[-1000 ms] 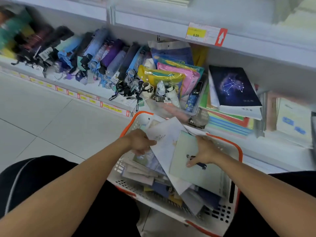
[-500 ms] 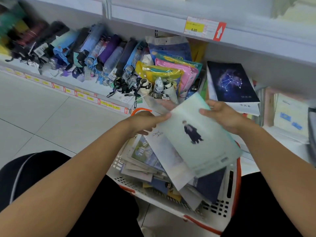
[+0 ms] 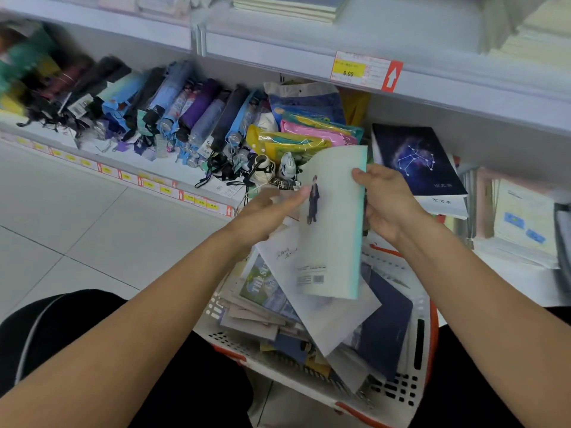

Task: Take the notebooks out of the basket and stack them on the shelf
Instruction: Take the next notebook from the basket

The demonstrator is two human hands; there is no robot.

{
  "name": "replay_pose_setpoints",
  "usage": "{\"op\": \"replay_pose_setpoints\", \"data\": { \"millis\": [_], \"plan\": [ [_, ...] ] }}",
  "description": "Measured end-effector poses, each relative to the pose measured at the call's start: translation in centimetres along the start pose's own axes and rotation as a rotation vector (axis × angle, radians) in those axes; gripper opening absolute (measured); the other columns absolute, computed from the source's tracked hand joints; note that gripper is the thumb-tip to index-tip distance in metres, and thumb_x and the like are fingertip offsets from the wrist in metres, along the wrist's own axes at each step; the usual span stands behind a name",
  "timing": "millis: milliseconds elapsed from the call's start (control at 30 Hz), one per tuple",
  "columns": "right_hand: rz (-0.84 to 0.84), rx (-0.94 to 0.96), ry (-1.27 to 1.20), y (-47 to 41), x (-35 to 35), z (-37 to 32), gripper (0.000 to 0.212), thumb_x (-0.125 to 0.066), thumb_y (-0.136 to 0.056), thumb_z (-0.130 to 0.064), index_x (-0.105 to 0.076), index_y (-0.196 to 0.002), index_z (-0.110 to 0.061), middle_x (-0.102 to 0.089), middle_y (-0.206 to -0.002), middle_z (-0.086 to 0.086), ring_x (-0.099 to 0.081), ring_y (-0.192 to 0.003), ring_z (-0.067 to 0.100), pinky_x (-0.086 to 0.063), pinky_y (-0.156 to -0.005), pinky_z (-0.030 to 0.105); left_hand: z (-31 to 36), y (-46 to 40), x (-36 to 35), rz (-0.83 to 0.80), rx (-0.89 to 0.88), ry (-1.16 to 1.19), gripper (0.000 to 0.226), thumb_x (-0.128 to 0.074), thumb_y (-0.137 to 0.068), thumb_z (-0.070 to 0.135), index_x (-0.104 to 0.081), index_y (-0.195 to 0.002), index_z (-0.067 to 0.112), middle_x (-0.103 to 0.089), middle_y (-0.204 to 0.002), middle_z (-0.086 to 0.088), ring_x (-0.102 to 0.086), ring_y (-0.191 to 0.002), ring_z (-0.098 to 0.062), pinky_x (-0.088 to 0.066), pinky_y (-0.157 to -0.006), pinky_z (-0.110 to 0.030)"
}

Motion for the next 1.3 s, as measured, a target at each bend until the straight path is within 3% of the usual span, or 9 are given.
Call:
{"op": "replay_pose_setpoints", "data": {
  "millis": [133,233,333,433,533,933,1100,1200,1300],
  "plan": [
    [-0.233,0.1,-0.014,3.1,-4.3,-0.4,0.018,-0.051,-0.102,-0.017,-0.064,-0.109,-0.007,-0.07,-0.103,0.013,-0.071,-0.084,0.022,-0.058,-0.057,0.033,1.7,2.6,-2.7,-0.358,-0.058,0.27,0.069,-0.073,-0.07,0.053,-0.057,-0.129,0.022,-0.068,-0.121,0.001,-0.063,-0.113,-0.019,-0.052,-0.095,-0.041],
    [-0.47,0.059,0.113,4.0,-5.6,0.7,0.028,-0.053,-0.101,-0.021,-0.065,-0.121,-0.005,-0.067,-0.123,0.008,-0.064,-0.114,0.017,-0.061,-0.076,0.039,1.2,1.9,-1.5,-0.174,-0.037,0.542,0.033,-0.06,-0.087,0.007,-0.063,-0.119,0.009,-0.07,-0.108,-0.012,-0.068,-0.091,-0.026,-0.056,-0.081,-0.036],
    [-0.378,0.154,0.19,1.6,-3.9,1.6,0.018,-0.059,-0.097,-0.014,-0.069,-0.112,-0.009,-0.07,-0.113,0.005,-0.067,-0.105,0.018,-0.06,-0.076,0.034,-0.6,0.4,0.8,0.097,0.072,0.563,0.03,-0.052,-0.096,0.003,-0.058,-0.125,0.003,-0.068,-0.112,-0.015,-0.068,-0.088,-0.028,-0.057,-0.082,-0.042],
    [-0.164,0.273,0.93,-2.9,0.3,5.4,0.015,-0.069,-0.09,-0.033,-0.069,-0.099,-0.021,-0.062,-0.076,-0.008,-0.064,-0.074,0.015,-0.046,-0.062,0.02,-1.6,-0.1,2.9,0.316,0.116,0.385,0.026,-0.054,-0.096,0.006,-0.058,-0.122,0.003,-0.069,-0.11,-0.014,-0.068,-0.092,-0.031,-0.056,-0.086,-0.047],
    [-0.221,-0.15,1.417,-4.5,4.8,13.2,0.051,-0.076,-0.07,-0.061,-0.056,-0.084,-0.017,-0.057,-0.083,-0.002,-0.057,-0.079,0.019,-0.032,-0.049,0.024,-2.0,0.2,4.0,0.362,0.131,0.369,0.021,-0.056,-0.096,0.007,-0.056,-0.117,0.006,-0.067,-0.111,-0.013,-0.066,-0.092,-0.03,-0.055,-0.082,-0.042],
    [-0.069,-0.307,1.014,-4.4,6.5,16.8,0.125,-0.095,-0.054,-0.043,-0.024,-0.148,-0.001,-0.046,-0.144,0.012,-0.05,-0.127,0.03,-0.051,-0.083,0.035,-2.1,0.5,4.7,0.509,0.099,0.261,0.014,-0.046,-0.095,0.002,-0.056,-0.101,0.011,-0.061,-0.093,-0.008,-0.056,-0.064,-0.015,-0.049,-0.062,-0.03],
    [-0.259,-0.269,1.082,-4.9,6.4,13.9,0.061,-0.08,-0.081,-0.027,-0.055,-0.134,-0.011,-0.064,-0.125,0.013,-0.063,-0.1,0.026,-0.053,-0.085,0.034,-2.4,0.8,6.2,0.582,0.088,0.235,0.018,-0.048,-0.092,0.002,-0.057,-0.104,0.012,-0.065,-0.099,-0.01,-0.066,-0.083,-0.03,-0.055,-0.072,-0.037],
    [-0.327,-0.25,0.792,-4.4,6.9,8.8,0.043,-0.07,-0.09,-0.012,-0.058,-0.131,-0.012,-0.065,-0.122,0.01,-0.063,-0.108,0.031,-0.053,-0.092,0.041,-2.5,0.8,7.3,0.614,0.056,0.22,0.026,-0.05,-0.088,0.004,-0.06,-0.111,0.012,-0.068,-0.107,-0.015,-0.066,-0.094,-0.037,-0.057,-0.083,-0.051],
    [-0.34,-0.198,0.459,-3.4,7.1,3.5,0.037,-0.066,-0.089,-0.009,-0.063,-0.126,-0.009,-0.07,-0.119,0.012,-0.068,-0.101,0.029,-0.059,-0.081,0.037,-1.6,1.3,7.9,0.621,0.034,0.252,0.034,-0.045,-0.089,-0.001,-0.06,-0.117,0.011,-0.067,-0.109,-0.014,-0.065,-0.087,-0.033,-0.057,-0.076,-0.042]
  ]
}}
Point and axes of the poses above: each hand's wrist, its own y-axis away from the middle knuckle, its own x-axis out of the back of the hand, z = x × y, the point moved 4 cm from there along -y, towards the middle knuckle
